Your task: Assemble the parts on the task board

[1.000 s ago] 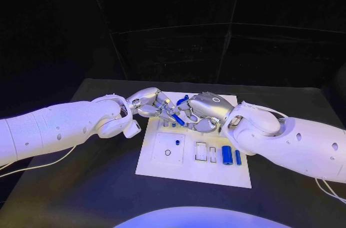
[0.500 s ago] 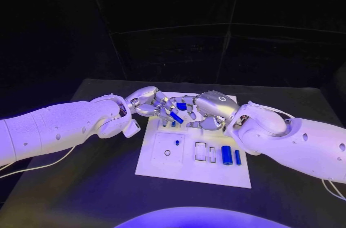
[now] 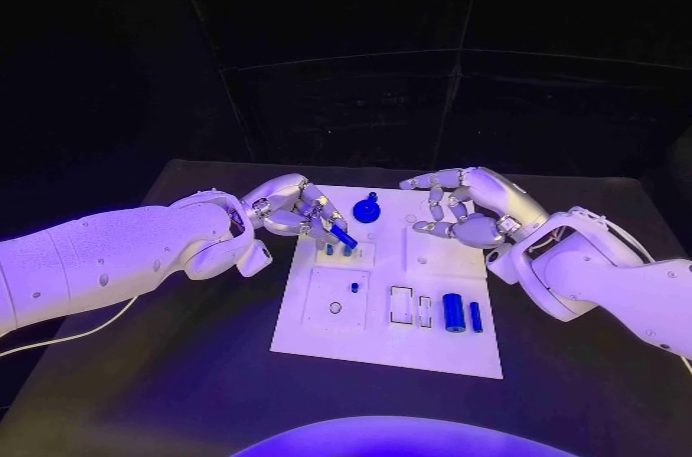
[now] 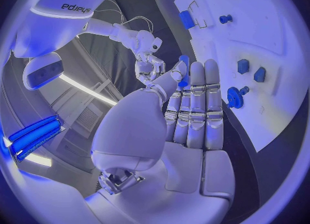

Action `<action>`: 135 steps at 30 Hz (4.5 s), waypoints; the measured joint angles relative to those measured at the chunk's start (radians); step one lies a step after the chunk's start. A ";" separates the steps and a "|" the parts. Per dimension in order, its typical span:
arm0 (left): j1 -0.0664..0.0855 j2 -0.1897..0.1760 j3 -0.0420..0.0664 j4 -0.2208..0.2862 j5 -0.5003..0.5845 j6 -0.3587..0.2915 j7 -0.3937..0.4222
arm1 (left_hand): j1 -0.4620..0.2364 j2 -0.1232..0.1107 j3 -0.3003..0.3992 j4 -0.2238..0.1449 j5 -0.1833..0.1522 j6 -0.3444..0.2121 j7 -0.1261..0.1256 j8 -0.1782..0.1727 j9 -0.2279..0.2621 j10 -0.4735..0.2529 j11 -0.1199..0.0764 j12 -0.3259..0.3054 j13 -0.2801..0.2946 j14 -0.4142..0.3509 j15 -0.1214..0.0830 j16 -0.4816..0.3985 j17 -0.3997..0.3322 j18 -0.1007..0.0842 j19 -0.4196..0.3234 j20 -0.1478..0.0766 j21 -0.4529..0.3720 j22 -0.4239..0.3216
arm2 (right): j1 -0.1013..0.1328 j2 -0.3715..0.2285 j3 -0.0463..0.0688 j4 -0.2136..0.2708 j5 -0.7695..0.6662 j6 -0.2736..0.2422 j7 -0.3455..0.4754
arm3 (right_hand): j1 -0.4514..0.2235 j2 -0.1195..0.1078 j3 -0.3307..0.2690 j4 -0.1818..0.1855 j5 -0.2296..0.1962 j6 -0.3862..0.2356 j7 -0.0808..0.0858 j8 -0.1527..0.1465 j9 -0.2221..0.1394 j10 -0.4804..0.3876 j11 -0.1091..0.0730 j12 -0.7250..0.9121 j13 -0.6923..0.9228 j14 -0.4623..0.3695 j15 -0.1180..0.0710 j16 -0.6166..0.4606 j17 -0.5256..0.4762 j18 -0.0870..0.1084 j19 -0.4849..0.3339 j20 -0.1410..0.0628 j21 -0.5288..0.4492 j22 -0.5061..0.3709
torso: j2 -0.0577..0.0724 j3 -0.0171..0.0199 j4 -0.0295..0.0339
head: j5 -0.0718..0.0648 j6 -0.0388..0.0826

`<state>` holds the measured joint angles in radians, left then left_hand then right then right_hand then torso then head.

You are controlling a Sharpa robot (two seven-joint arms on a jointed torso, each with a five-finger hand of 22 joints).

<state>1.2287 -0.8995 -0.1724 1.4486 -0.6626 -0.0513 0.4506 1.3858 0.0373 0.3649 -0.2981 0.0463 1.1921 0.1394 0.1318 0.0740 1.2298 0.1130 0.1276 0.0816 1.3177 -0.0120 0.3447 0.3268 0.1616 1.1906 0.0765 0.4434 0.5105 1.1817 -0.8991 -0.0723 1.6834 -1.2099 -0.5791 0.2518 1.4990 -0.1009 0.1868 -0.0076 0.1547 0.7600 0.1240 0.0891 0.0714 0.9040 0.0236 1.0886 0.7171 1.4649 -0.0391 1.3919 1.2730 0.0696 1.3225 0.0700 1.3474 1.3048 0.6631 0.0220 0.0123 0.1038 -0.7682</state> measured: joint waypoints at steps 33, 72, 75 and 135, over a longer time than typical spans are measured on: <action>0.008 0.009 -0.043 0.210 -0.969 -0.074 -0.164 | -0.039 -0.083 0.150 0.021 0.000 0.041 -0.020 -0.026 0.003 0.039 0.006 -0.025 0.030 0.143 -0.033 0.562 0.571 0.001 0.133 -0.021 0.374 0.303 | 0.004 0.018 0.000 -0.088 0.183 0.059 -0.014 | -0.011 0.011 0.000 0.000 0.004 0.014 0.003 0.000 -0.001 0.004 0.003 0.000 -0.002 0.004 0.004 0.000 0.001 0.000 0.001 0.006 0.000 -0.001 | -0.032 -0.0037 0.0118 | -0.007 -0.071; 0.011 0.027 -0.047 0.196 -1.103 -0.021 -0.251 | -0.061 -0.112 0.194 0.071 0.000 0.044 -0.024 -0.038 0.006 0.045 0.000 -0.035 0.044 0.142 -0.032 0.697 0.702 -0.015 0.175 -0.021 0.531 0.460 | 0.004 0.027 0.000 -0.088 0.164 0.079 -0.027 | -0.021 0.010 0.000 0.005 0.004 0.047 0.004 0.000 -0.001 0.004 0.003 0.000 -0.003 0.004 0.003 0.000 0.000 0.000 0.000 0.007 0.000 -0.003 | -0.031 -0.0030 0.0110 | -0.006 -0.091; 0.011 0.027 -0.047 0.196 -1.104 -0.021 -0.251 | -0.067 -0.118 0.185 0.085 0.000 0.042 -0.025 -0.034 0.007 0.043 -0.005 -0.035 0.050 0.142 -0.032 0.712 0.716 -0.015 0.179 -0.018 0.544 0.474 | 0.004 0.027 0.000 -0.088 0.163 0.081 -0.028 | -0.021 0.010 0.000 0.005 0.004 0.047 0.004 0.000 -0.001 0.004 0.003 0.000 -0.003 0.004 0.003 0.000 0.000 0.000 0.000 0.007 0.000 -0.003 | -0.031 -0.0030 0.0110 | -0.007 -0.091; 0.011 0.052 -0.048 0.177 -1.089 0.002 -0.251 | -0.175 -0.200 -0.053 0.250 0.001 -0.039 -0.020 -0.062 -0.001 0.117 -0.079 -0.027 0.063 0.146 -0.029 0.782 0.776 -0.030 0.196 -0.014 0.572 0.514 | 0.004 0.028 0.000 -0.080 0.153 0.104 -0.045 | -0.033 0.014 -0.002 0.007 0.004 0.071 0.007 0.000 -0.001 0.000 0.007 0.003 -0.006 0.000 0.007 0.000 -0.006 0.000 -0.003 0.010 0.000 -0.008 | -0.032 -0.0034 0.0116 | -0.015 -0.099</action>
<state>1.2400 -0.8471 -0.2202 1.6254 -1.7516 -0.0494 0.1998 1.2106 -0.1631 0.3118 -0.0483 0.0472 1.1536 0.1191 0.0699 0.0730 1.3471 0.0342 0.1007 0.1448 1.4635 -0.0406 1.1262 1.1030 0.1317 1.3869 0.0627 1.0156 1.0247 1.1858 -0.8707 -0.0720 1.6033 -1.0573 -0.4752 0.2072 1.4658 -0.0866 0.1844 -0.0002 0.1584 0.8315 0.1310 0.0891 0.0704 0.9040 0.0305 1.0920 0.7111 1.4649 -0.0321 1.3919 1.2671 0.0697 1.3190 0.0805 1.3473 1.2971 0.6314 0.0186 0.0239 0.0886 -0.8673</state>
